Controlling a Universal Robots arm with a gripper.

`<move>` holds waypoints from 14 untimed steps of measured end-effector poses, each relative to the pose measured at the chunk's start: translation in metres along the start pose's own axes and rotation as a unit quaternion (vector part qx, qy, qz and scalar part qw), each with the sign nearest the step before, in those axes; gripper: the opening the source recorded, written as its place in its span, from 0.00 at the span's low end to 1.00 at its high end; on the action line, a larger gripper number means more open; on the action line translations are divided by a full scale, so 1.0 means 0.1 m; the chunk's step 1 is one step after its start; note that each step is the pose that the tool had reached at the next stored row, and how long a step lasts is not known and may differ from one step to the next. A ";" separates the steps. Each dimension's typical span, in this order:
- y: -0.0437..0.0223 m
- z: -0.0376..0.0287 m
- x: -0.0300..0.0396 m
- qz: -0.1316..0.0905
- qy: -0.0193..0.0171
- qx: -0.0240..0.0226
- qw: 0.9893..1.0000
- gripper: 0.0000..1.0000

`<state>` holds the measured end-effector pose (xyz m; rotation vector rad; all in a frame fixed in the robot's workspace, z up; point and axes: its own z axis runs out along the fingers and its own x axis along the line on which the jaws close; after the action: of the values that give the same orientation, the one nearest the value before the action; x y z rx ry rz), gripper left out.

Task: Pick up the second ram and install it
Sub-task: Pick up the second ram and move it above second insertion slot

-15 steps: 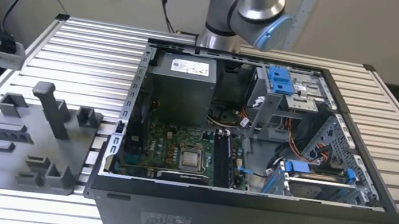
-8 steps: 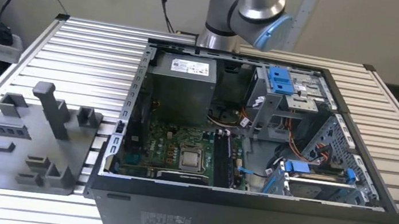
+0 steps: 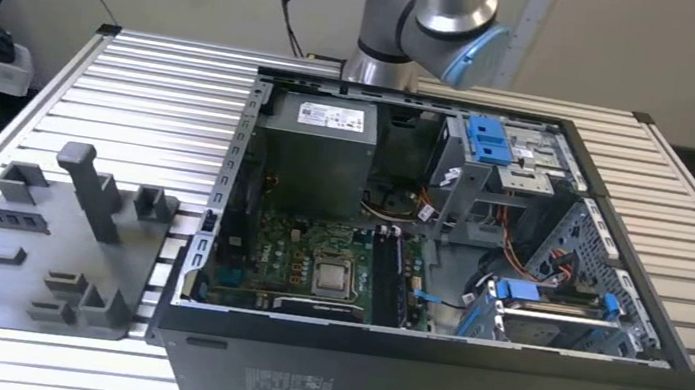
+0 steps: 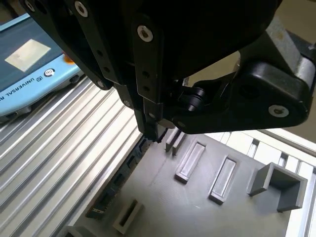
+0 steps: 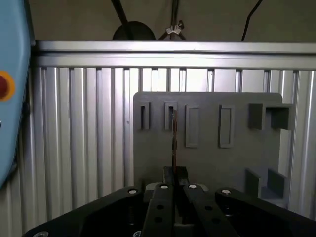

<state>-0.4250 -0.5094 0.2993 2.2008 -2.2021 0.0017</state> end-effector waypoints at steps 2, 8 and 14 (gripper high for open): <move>0.001 -0.036 0.001 0.000 0.000 0.000 1.000 0.14; 0.003 -0.145 0.003 0.000 0.000 0.000 1.000 0.14; 0.006 -0.287 0.006 0.000 0.000 0.000 1.000 0.14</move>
<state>-0.4250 -0.5093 0.3280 2.2008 -2.2023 0.0018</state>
